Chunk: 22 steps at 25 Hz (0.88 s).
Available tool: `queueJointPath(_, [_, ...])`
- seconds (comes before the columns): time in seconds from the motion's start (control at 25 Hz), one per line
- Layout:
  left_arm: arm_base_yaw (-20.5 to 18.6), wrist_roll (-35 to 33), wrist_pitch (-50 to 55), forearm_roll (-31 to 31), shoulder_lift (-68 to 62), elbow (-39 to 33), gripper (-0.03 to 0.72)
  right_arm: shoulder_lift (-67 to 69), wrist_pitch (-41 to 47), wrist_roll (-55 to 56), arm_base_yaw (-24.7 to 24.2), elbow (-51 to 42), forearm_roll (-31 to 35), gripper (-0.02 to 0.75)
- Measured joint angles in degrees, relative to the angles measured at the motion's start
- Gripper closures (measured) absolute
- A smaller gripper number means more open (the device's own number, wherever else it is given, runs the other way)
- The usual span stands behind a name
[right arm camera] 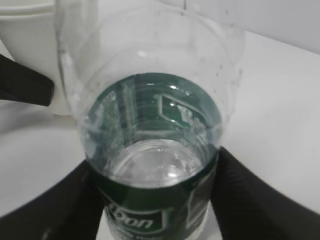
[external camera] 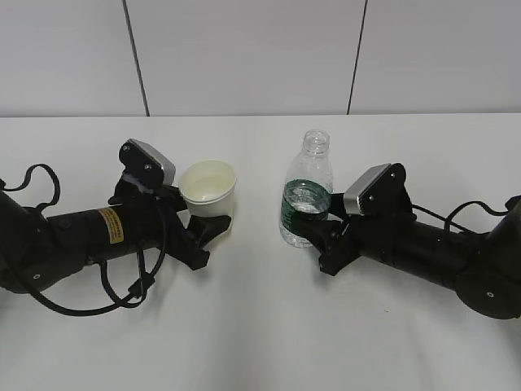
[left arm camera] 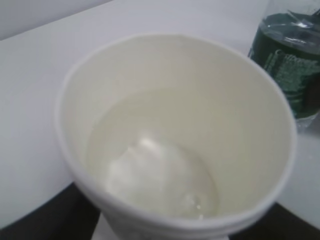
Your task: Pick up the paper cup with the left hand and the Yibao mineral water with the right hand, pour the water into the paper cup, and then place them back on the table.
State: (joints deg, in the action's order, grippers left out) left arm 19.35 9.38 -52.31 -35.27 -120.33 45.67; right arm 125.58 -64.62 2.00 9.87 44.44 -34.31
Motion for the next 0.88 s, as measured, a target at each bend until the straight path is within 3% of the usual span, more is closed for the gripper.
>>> queueJointPath(0.08, [0.0,-0.1,-0.3,0.1,0.0,0.0,0.182,0.0,0.0,0.0,0.0,0.0,-0.1,0.274])
queueJointPath(0.28, [0.0,-0.1,-0.8,0.1,0.0,0.0,0.152,0.0,-0.6,0.1,0.0,0.0,-0.5,0.084])
queueJointPath(0.88, [-0.5,5.9,7.6,-2.3,3.0,0.0,0.145,-0.1,4.4,4.0,0.0,0.0,-1.0,0.059])
